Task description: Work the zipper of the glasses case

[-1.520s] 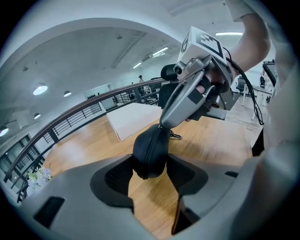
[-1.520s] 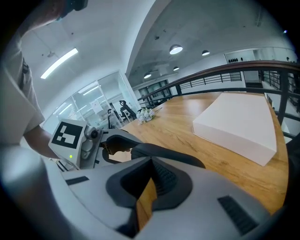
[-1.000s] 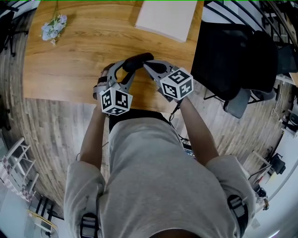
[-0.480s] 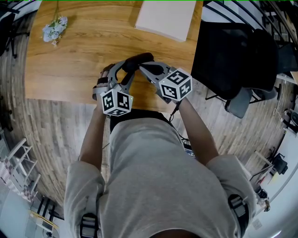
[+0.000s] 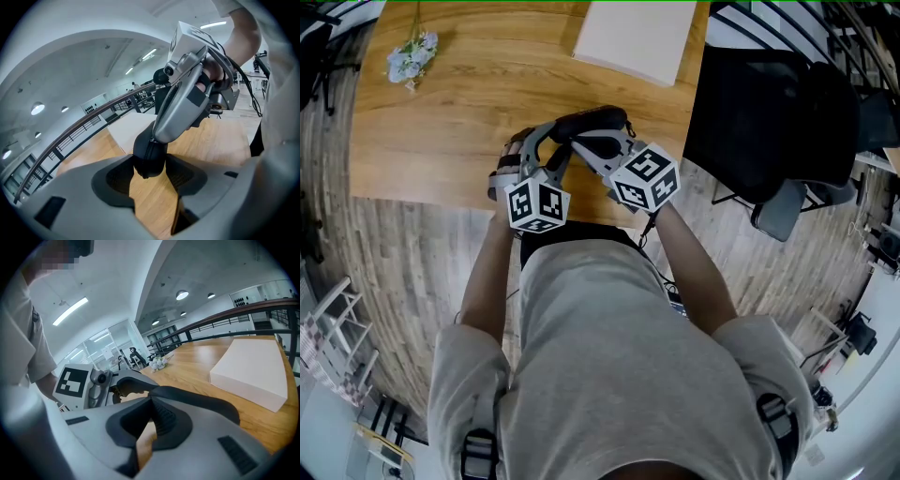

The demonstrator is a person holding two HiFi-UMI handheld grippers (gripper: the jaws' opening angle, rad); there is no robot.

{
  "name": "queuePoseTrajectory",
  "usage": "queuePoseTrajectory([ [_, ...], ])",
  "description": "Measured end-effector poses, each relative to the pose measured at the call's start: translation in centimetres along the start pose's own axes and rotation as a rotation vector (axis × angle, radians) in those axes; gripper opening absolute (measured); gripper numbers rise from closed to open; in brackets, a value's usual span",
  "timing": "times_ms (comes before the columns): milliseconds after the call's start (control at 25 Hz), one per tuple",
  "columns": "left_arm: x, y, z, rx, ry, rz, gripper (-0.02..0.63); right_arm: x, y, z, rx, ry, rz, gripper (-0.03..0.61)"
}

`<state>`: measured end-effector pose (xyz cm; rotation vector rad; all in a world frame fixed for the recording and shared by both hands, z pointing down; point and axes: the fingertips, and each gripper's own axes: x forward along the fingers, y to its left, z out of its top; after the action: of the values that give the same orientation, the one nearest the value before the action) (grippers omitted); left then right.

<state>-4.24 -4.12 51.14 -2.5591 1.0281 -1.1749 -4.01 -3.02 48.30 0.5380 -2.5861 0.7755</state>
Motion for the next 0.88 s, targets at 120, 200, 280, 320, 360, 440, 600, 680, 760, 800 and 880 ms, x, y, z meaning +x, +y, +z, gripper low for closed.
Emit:
queuePoseTrajectory([
  [120, -0.1, -0.1, 0.1, -0.019, -0.035, -0.013, 0.232, -0.5, -0.4, 0.2, -0.001, -0.006, -0.006, 0.026],
  [200, -0.2, -0.3, 0.3, -0.018, -0.058, -0.023, 0.233, -0.9, -0.6, 0.3, 0.01, -0.011, 0.004, 0.025],
  [280, -0.2, -0.5, 0.5, -0.02, -0.082, -0.031, 0.233, -1.3, -0.8, 0.3, 0.024, -0.019, 0.017, 0.025],
  [320, -0.2, -0.5, 0.6, -0.026, -0.095, -0.035, 0.233, -1.6, -0.9, 0.3, 0.032, -0.023, 0.023, 0.025],
  [360, -0.3, -0.5, 0.7, -0.033, -0.108, -0.04, 0.235, -1.8, -1.0, 0.3, 0.041, -0.027, 0.031, 0.025],
  [440, -0.5, -0.6, 0.8, -0.045, -0.141, -0.064, 0.256, -2.3, -0.9, 0.3, 0.058, -0.036, 0.063, 0.025],
  [600, -0.9, -1.3, 1.9, -0.029, -0.224, -0.157, 0.324, -3.5, -0.3, 0.4, 0.076, -0.06, 0.161, 0.025],
  [680, -0.9, -1.9, 2.5, 0.01, -0.244, -0.182, 0.315, -3.8, -0.5, 0.4, 0.088, -0.067, 0.172, 0.025],
  [760, -0.9, -2.2, 2.8, 0.022, -0.244, -0.199, 0.289, -4.0, -1.0, 0.2, 0.092, -0.059, 0.156, 0.025],
  [800, -0.9, -2.3, 2.8, 0.018, -0.238, -0.205, 0.285, -4.0, -1.2, 0.0, 0.091, -0.051, 0.145, 0.025],
  [880, -0.8, -2.4, 2.7, 0.014, -0.214, -0.204, 0.281, -3.9, -1.5, -0.3, 0.086, -0.036, 0.125, 0.025],
])
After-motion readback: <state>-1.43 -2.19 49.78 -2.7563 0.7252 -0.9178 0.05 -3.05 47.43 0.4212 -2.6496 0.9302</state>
